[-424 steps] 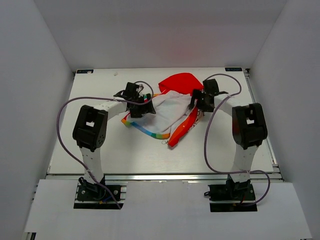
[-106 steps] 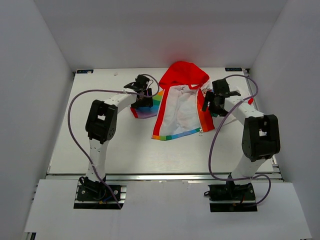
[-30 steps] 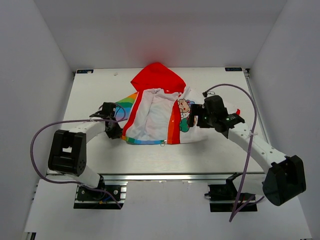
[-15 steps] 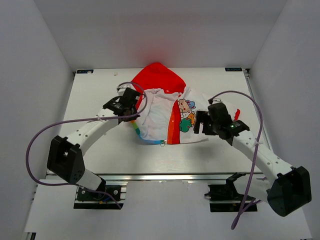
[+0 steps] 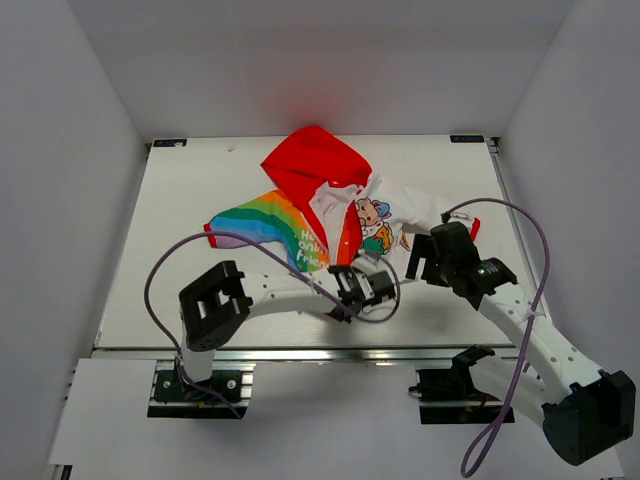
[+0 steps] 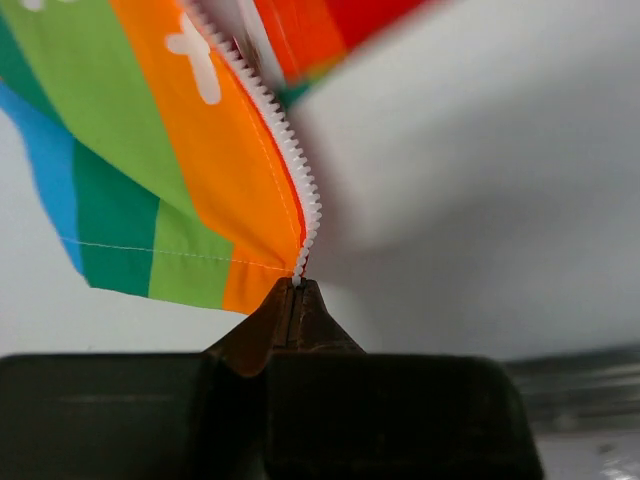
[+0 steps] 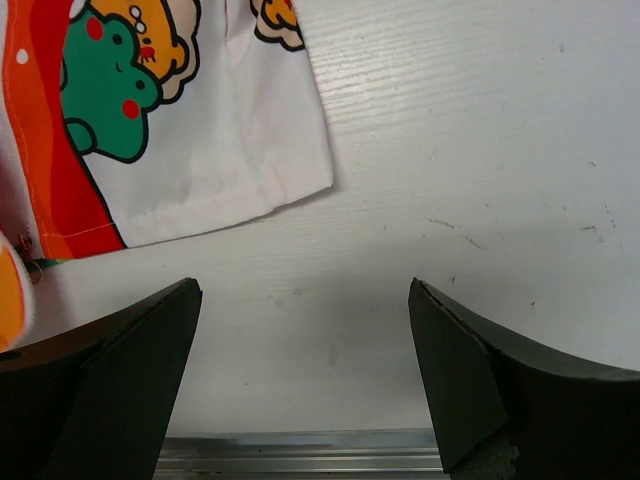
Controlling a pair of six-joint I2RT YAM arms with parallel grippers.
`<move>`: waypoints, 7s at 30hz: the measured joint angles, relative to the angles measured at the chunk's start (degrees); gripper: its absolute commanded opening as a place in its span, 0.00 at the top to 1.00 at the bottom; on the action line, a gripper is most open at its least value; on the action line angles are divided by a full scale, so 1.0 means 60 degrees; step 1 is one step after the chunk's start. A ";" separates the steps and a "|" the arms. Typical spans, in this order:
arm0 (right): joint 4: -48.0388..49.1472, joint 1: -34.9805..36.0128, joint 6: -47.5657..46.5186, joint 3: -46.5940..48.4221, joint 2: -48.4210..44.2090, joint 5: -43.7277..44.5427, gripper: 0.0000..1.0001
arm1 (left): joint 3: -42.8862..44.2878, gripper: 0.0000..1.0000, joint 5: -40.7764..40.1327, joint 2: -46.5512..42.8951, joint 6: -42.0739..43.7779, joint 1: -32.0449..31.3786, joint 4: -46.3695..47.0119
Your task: Zip up the jacket
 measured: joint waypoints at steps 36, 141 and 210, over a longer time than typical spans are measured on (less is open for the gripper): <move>0.1643 0.4215 0.0965 0.1865 0.4980 -0.0011 0.27 | -0.3311 0.02 0.5384 -0.2652 -0.0612 0.6073 0.4371; 0.1395 0.5340 0.2477 -0.0273 0.4062 0.0433 0.34 | -0.1665 0.02 0.7111 0.0594 -0.0364 0.6011 0.6342; 0.4841 0.2980 0.0976 -0.3031 -0.0335 -0.2248 1.00 | -0.3734 0.02 0.5373 -0.2320 0.0721 0.2499 0.1603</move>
